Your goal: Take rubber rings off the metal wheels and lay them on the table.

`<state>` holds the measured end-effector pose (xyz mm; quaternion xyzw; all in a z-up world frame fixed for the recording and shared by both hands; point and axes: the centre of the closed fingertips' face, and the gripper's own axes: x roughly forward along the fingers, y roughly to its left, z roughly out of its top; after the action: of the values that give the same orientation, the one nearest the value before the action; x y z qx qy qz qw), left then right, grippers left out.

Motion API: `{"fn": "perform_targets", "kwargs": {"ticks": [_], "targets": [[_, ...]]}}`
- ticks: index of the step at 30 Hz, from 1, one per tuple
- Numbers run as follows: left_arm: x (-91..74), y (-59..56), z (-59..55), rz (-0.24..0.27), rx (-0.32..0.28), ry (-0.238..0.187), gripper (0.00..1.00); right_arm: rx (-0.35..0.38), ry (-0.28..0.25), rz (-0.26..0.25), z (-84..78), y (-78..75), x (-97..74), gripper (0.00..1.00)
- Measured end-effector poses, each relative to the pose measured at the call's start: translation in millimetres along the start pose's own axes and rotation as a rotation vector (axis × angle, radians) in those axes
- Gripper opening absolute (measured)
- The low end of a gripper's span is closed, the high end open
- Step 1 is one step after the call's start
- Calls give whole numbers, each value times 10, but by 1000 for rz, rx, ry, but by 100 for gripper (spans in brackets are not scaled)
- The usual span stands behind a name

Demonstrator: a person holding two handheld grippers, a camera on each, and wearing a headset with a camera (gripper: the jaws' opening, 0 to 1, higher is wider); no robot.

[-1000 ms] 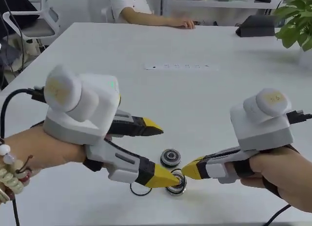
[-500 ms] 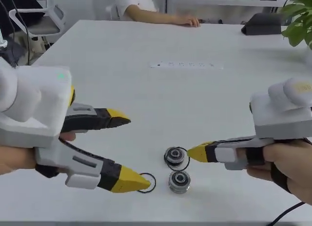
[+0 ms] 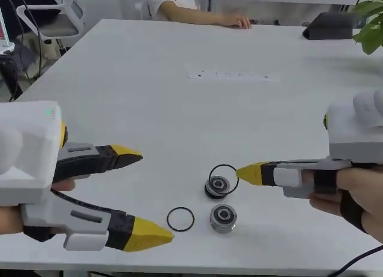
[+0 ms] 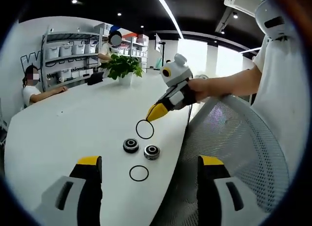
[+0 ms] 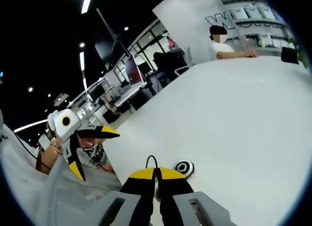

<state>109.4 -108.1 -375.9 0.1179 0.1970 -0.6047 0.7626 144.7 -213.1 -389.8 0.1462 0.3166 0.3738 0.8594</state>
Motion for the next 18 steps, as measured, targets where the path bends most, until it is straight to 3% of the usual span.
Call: {"fn": "perform_targets", "kwargs": {"ticks": [6,18], "targets": [[-11,-36,-131,10,-44,7,79,8,-2,14,2,29,7,0],[56,-102,-254,2,-97,13,77,33,1,48,-21,73,44,0]]}}
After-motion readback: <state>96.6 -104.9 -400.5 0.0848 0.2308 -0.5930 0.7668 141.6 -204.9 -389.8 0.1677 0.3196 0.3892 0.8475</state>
